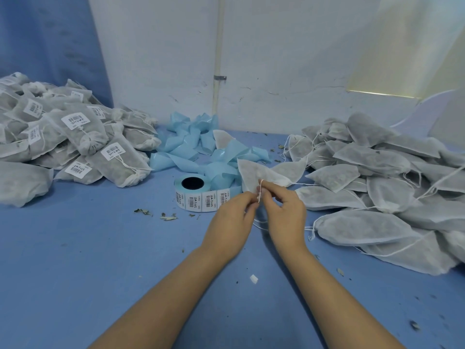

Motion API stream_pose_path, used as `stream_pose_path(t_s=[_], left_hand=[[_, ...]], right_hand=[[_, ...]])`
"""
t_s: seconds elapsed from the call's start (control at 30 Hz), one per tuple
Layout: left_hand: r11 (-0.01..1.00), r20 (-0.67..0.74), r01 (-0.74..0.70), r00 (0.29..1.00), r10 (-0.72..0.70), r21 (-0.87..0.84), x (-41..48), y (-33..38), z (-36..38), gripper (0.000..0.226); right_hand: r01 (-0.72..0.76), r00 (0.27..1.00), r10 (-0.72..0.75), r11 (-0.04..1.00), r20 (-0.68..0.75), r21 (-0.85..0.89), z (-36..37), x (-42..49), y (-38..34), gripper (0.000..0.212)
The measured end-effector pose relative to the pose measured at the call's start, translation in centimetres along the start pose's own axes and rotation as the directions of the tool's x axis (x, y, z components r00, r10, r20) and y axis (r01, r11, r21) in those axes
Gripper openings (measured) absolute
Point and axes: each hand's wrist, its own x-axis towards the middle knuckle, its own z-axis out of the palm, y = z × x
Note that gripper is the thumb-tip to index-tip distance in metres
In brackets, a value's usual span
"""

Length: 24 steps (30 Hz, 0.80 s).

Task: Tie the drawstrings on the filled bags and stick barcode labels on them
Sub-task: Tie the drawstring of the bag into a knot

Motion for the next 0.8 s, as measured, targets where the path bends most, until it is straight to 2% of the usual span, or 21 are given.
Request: stream_pose_path(t_s=[0.17,0.3,0.4,0.47,0.53,0.63,0.73,0.8], left_hand=[[0.990,-0.018,0.092,0.995,-0.095,-0.103,0.0,-0.3,-0.3,0.011],[0.943,-0.061,0.181,0.977,-0.206,-0.280,0.2,-0.2,-0.5,0.016],[0.902,-0.095,0.220,0.957,-0.273,-0.370,0.3,-0.2,-0.8,0.019],[0.902,-0.123,0.229,0.949,-0.291,-0.367,0.3,-0.2,-0.9,0.016],[0.916,-0.154,0.234,0.943,-0.295,-0.325,0.3,-0.1,-0.9,0.012],[0.958,-0.193,0.200,0.951,-0.241,-0.206,0.2,-0.1,-0.9,0.013],[0.975,-0.214,0.133,0.962,-0.171,-0.180,0.1,0.1,-0.7,0.012],[0.942,-0.190,0.136,0.961,-0.200,-0.308,0.1,0.2,-0.6,0.011]], right_hand=[[-0.182,0.982,0.190,0.946,-0.003,0.269,-0.1,0.4,0.1,0.024],[-0.235,0.972,0.222,0.899,0.077,0.369,0.0,0.4,0.0,0.019],[-0.229,0.969,0.187,0.923,0.160,0.308,0.0,0.2,-0.2,0.017],[-0.179,0.971,0.136,0.960,0.199,0.217,0.0,0.1,-0.3,0.015],[-0.075,0.974,0.061,0.996,0.218,0.057,0.1,0.0,-0.4,0.010],[0.072,0.981,-0.039,0.982,0.188,-0.174,0.4,-0.3,-0.4,0.007],[0.088,0.986,-0.057,0.976,0.156,-0.200,0.6,-0.5,-0.6,0.006],[0.024,0.989,-0.005,0.991,0.145,-0.131,0.7,-0.6,-0.7,0.004]])
